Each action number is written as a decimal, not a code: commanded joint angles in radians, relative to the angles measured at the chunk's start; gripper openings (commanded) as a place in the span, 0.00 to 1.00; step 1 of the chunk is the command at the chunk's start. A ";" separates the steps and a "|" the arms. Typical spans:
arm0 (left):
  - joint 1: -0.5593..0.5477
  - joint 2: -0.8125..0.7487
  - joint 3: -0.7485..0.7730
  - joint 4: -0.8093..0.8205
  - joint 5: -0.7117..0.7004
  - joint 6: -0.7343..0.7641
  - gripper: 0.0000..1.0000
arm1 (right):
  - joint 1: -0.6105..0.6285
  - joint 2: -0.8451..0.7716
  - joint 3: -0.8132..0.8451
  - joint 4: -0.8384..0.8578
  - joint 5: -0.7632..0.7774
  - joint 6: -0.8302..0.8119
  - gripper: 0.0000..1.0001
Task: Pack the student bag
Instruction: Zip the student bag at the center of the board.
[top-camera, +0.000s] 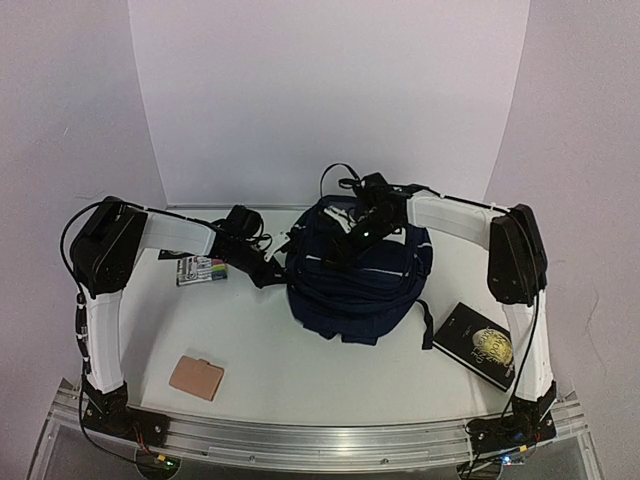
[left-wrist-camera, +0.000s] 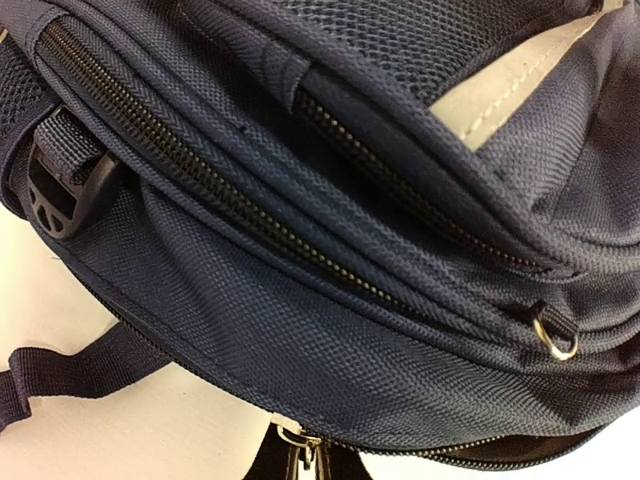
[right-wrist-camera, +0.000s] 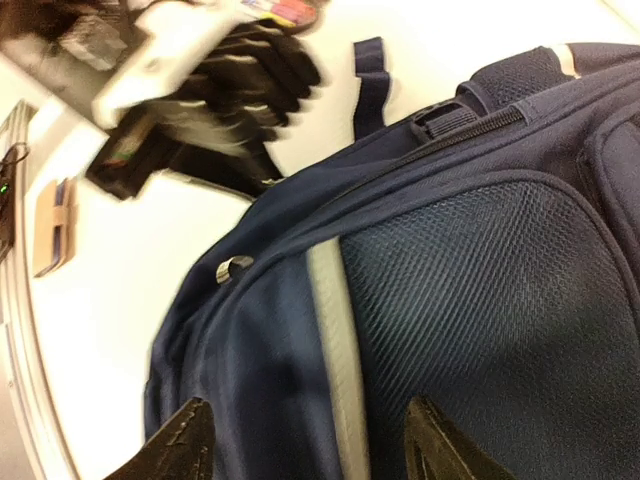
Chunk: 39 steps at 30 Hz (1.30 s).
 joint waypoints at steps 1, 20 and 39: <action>-0.020 -0.052 0.011 -0.017 -0.009 0.048 0.00 | 0.005 0.099 0.008 0.052 0.048 0.086 0.58; -0.455 -0.021 0.008 -0.140 -0.311 -0.301 0.00 | -0.035 0.195 0.031 0.128 0.211 0.206 0.46; -0.136 0.031 0.007 0.046 -0.162 -0.314 0.00 | -0.179 -0.376 -0.278 -0.089 -0.006 -0.175 0.80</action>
